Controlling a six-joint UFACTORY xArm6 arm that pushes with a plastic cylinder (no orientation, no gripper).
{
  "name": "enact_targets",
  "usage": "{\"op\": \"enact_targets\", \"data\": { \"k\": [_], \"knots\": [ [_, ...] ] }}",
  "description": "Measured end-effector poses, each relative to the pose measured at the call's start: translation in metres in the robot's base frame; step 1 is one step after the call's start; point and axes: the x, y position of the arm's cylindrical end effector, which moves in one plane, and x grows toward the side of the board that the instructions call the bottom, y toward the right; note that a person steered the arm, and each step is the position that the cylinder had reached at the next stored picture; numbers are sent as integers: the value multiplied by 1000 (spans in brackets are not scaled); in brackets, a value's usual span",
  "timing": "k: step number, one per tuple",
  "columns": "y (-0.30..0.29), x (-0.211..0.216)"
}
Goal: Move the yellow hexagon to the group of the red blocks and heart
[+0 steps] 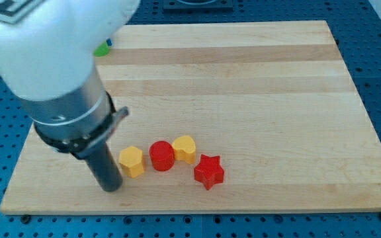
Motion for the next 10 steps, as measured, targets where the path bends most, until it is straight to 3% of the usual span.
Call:
{"op": "enact_targets", "data": {
  "k": [2,5,7,8,10],
  "knots": [
    [-23,-48],
    [68,-5],
    [61,-1],
    [40,23],
    [65,39]
  ]
}}
